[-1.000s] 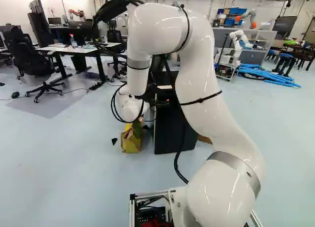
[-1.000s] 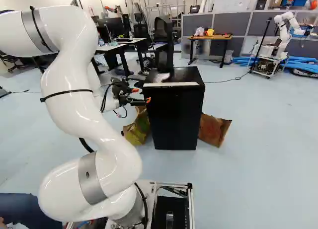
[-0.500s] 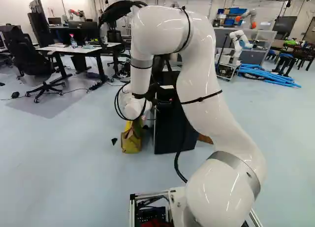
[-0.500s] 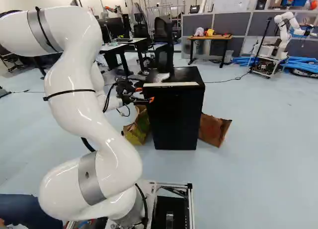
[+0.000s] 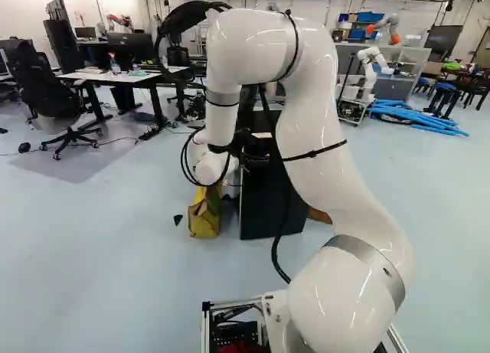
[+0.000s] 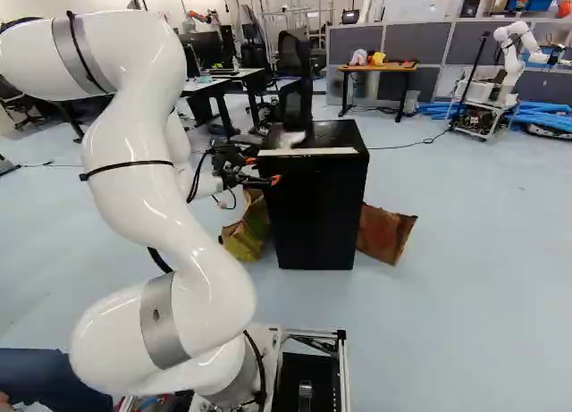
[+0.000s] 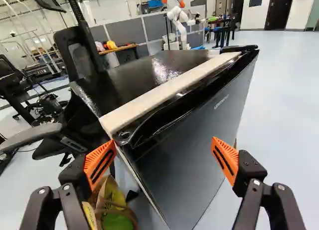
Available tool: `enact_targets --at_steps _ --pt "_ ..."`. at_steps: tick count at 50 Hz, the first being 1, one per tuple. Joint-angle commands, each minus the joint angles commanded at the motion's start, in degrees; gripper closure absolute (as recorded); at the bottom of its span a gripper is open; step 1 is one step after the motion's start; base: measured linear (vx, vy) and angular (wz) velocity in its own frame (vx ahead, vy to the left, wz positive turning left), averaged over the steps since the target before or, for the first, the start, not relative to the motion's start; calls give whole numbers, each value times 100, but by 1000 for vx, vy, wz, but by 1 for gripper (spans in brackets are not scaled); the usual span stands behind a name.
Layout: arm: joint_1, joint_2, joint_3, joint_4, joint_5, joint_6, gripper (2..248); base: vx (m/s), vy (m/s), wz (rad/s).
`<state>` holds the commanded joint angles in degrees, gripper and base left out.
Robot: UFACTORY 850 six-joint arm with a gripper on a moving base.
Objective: Grab a drink from the fridge
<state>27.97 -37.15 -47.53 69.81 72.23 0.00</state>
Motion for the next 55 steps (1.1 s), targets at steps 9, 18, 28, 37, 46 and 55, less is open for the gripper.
enact_targets --at_steps 9,18,28,37,46,55 --pt "60 114 196 0 0 0 3 0 0 0" --pt "158 269 462 0 0 0 3 0 0 0" --pt "265 433 740 0 0 0 3 0 0 0" --pt "275 443 757 0 0 0 3 0 0 0" --pt "275 443 757 0 0 0 3 0 0 0" --pt "295 442 756 0 0 0 3 0 0 0"
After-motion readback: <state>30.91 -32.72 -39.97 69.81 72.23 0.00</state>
